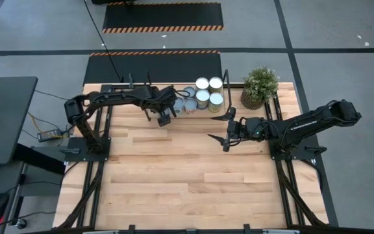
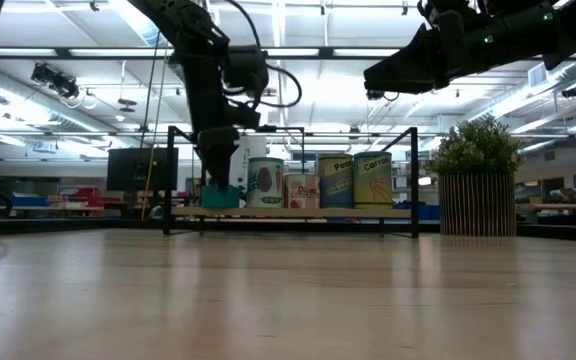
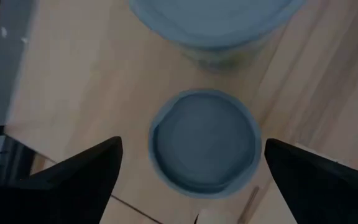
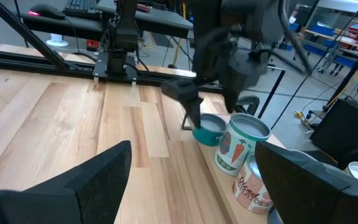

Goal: Pick and place cans onto a shelf
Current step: Put the green tuna can on the shelf

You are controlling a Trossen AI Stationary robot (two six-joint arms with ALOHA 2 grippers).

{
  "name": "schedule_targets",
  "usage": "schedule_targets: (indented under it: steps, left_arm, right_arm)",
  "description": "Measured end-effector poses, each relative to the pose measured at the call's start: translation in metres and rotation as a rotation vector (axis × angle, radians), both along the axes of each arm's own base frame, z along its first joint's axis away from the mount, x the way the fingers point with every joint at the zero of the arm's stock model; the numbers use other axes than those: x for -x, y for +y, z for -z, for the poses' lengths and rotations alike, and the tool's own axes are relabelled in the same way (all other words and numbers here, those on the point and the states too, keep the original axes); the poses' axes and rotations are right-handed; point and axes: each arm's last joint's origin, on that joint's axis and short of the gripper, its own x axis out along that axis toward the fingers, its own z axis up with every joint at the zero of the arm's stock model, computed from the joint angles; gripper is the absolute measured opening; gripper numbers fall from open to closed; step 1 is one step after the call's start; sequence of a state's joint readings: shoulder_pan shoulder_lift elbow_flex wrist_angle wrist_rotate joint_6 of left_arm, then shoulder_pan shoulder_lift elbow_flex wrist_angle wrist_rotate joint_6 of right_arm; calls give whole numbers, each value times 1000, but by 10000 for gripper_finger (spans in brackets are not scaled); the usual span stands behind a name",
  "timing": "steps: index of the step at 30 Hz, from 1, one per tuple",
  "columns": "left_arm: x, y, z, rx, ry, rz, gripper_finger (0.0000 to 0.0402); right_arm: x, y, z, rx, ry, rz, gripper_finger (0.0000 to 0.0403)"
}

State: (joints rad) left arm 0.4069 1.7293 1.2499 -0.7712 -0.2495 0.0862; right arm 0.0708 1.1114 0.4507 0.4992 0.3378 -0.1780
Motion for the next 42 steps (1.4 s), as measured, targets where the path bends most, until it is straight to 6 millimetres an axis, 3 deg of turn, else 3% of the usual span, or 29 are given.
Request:
schedule_targets:
  steps: [13, 23, 34, 42]
  left_arm:
    - [-6, -16, -9, -53, -43, -1, 400]
    - [6, -26, -22, -18, -26, -30, 400]
    - [9, -57, -22, 14, 87, 115, 400]
    - [7, -58, -23, -43, 106, 161, 400]
  right_arm:
    - [0, 0, 0, 0, -1, 0, 348]
    - [0, 0, -1, 0, -4, 0, 348]
    - [0, 0, -1, -1, -12, 0, 348]
    - [0, 0, -2, -1, -20, -1, 348]
